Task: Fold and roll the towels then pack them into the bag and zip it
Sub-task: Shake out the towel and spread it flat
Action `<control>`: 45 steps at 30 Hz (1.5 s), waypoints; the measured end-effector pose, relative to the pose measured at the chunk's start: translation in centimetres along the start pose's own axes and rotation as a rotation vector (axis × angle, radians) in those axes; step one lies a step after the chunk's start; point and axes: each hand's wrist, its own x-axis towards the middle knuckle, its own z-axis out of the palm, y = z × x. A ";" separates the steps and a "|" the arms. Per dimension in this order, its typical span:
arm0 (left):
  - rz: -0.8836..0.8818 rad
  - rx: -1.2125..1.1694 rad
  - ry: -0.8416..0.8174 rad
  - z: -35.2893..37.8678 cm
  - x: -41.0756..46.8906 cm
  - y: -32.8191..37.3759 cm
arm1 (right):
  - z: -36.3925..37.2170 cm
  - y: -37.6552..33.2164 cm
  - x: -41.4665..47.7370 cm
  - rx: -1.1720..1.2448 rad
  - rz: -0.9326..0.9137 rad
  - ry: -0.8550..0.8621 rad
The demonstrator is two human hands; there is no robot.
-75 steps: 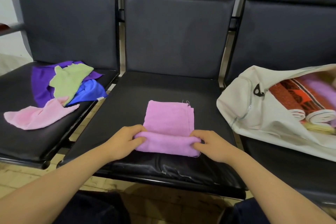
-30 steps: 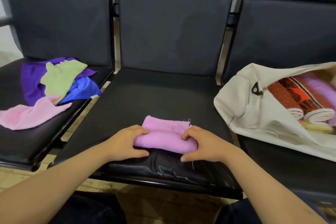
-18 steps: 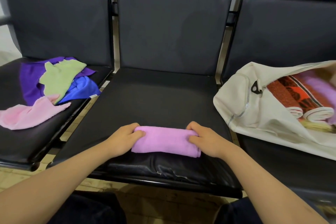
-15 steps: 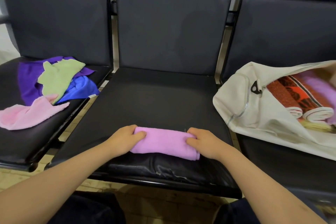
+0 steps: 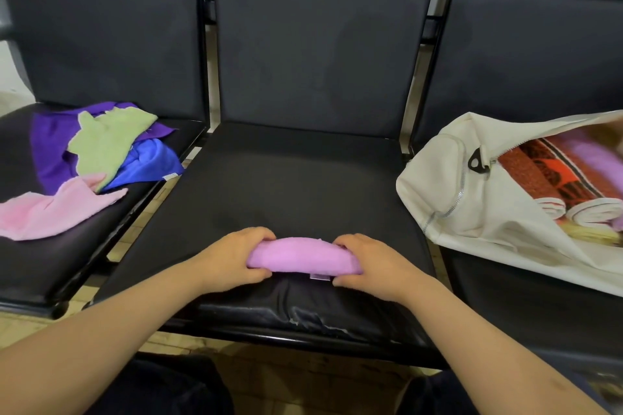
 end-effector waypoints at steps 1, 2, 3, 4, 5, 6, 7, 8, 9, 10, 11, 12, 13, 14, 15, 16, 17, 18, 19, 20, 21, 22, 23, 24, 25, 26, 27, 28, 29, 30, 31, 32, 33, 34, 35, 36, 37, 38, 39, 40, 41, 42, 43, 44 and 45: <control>-0.013 -0.072 0.036 0.0 0.0 -0.1 | 0.0 0.0 0.1 0.022 -0.002 0.036; -0.035 -0.164 0.071 -0.1 0.0 -0.1 | -0.1 -0.1 0.1 0.072 -0.002 0.062; -0.074 -0.267 0.103 -0.3 0.0 -0.1 | -0.2 -0.1 0.1 0.149 0.007 0.069; -0.113 -0.392 0.139 -0.7 0.0 0.0 | -0.3 -0.1 0.0 0.248 0.020 0.066; -0.149 -0.520 0.174 -1.0 -0.1 0.2 | -0.6 -0.2 -0.1 0.355 0.028 0.060; -0.182 -0.640 0.211 -1.2 -0.1 0.4 | -0.8 -0.3 -0.1 0.463 0.031 0.050; -0.216 -0.717 0.252 -1.3 0.0 0.7 | -0.9 -0.6 -0.3 0.577 0.035 0.029; -0.242 -0.731 0.298 -1.2 0.1 1.0 | -1.1 -0.9 -0.4 0.699 0.049 0.000; -0.261 -0.663 0.347 -1.1 0.3 1.3 | -1.3 -1.2 -0.5 0.812 0.075 -0.026; -0.277 -0.556 0.395 -1.0 0.3 1.6 | -1.4 -1.5 -0.6 0.902 0.106 -0.040; -0.272 -0.412 0.457 -0.8 0.3 1.8 | -1.5 -1.7 -0.6 0.955 0.135 -0.038; -0.235 -0.239 0.531 -0.8 0.3 1.9 | -1.5 -1.8 -0.5 0.987 0.161 -0.017; -0.175 -0.072 0.592 -0.7 0.4 2.1 | -1.4 -1.8 -0.5 0.987 0.186 0.023; -0.105 0.031 0.636 -0.6 0.5 2.7 | -1.4 -2.0 -0.4 0.971 0.206 0.080; -0.061 0.028 0.639 -0.5 0.6 3.6 | -1.3 -2.2 -0.5 0.911 0.214 0.148; -0.049 -0.064 0.614 -0.3 0.5 4.8 | -1.2 -2.5 -0.5 0.783 0.206 0.229; -0.089 -0.212 0.557 -0.1 0.6 6.0 | -1.2 -2.9 -0.7 0.595 0.184 0.303; -0.168 -0.391 0.457 0.1 0.6 7.2 | -1.0 -3.4 -0.9 0.382 0.158 0.362; -0.261 -0.595 0.339 0.2 0.7 8.3 | -0.8 -4.1 -1.2 0.181 0.129 0.417; -0.340 -0.831 0.239 0.3 0.8 9.1 | -0.6 -4.8 -1.4 -0.001 0.085 0.490; -0.393 -1.074 0.191 0.2 1.0 9.5 | -0.2 -5.3 -1.5 -0.158 0.006 0.575; -0.429 -1.288 0.199 -0.2 1.2 9.6 | 0.3 -5.8 -1.6 -0.257 -0.073 0.633; -0.462 -1.443 0.248 -0.5 1.3 9.4 | 0.7 -6.2 -1.8 -0.306 -0.156 0.657; -0.491 -1.524 0.317 -0.8 1.5 9.0 | 1.2 -6.5 -1.9 -0.341 -0.232 0.656; -0.512 -1.542 0.374 -1.0 1.6 8.6 | 1.4 -6.5 -2.0 -0.345 -0.288 0.631; -0.516 -1.533 0.401 -1.1 1.7 8.3 | 1.5 -6.6 -2.2 -0.288 -0.313 0.594; -0.496 -1.515 0.398 -1.2 1.8 8.1 | 1.2 -6.8 -2.5 -0.173 -0.310 0.566; -0.448 -1.499 0.370 -1.2 1.8 8.1 | 1.0 -6.7 -2.5 -0.029 -0.273 0.551; -0.389 -1.496 0.327 -1.2 1.7 8.4 | 0.6 -6.4 -2.3 0.136 -0.211 0.545; -0.339 -1.499 0.277 -1.2 1.6 8.8 | 0.2 -6.2 -2.2 0.325 -0.124 0.536; -0.303 -1.509 0.225 -1.0 1.5 9.2 | -0.5 -6.3 -2.0 0.529 -0.013 0.496; -0.280 -1.520 0.176 -0.8 1.4 9.7 | -1.3 -6.2 -1.9 0.723 0.085 0.415; -0.268 -1.532 0.139 -0.6 1.5 10.1 | -1.9 -6.1 -1.9 0.880 0.151 0.320; -0.261 -1.537 0.118 -0.3 1.5 10.3 | -2.4 -5.9 -1.9 0.996 0.181 0.222; -0.251 -1.534 0.109 -0.1 1.6 10.6 | -2.7 -5.6 -1.9 1.070 0.178 0.138; -0.244 -1.529 0.113 0.0 1.7 10.8 | -2.7 -5.3 -1.9 1.103 0.157 0.098; -0.242 -1.528 0.128 0.1 1.8 11.0 | -2.6 -5.2 -1.9 1.098 0.141 0.103; -0.256 -1.526 0.159 0.3 2.0 11.3 | -2.5 -5.2 -1.8 1.070 0.135 0.132; -0.283 -1.521 0.209 0.5 2.2 11.5 | -2.2 -5.2 -1.6 1.025 0.141 0.168; -0.312 -1.496 0.259 0.6 2.4 11.8 | -2.1 -5.2 -1.5 0.975 0.150 0.202; -0.334 -1.446 0.293 0.8 2.7 12.1 | -1.8 -5.3 -1.4 0.916 0.156 0.229; -0.351 -1.383 0.305 0.9 2.9 12.5 | -1.7 -5.3 -1.3 0.864 0.160 0.260; -0.365 -1.321 0.307 0.9 3.1 12.8 | -1.6 -5.3 -1.4 0.827 0.161 0.291; -0.376 -1.271 0.304 0.8 3.4 13.2 | -1.7 -5.3 -1.5 0.816 0.157 0.324; -0.378 -1.232 0.296 0.5 3.7 13.8 | -2.0 -5.1 -1.7 0.824 0.150 0.358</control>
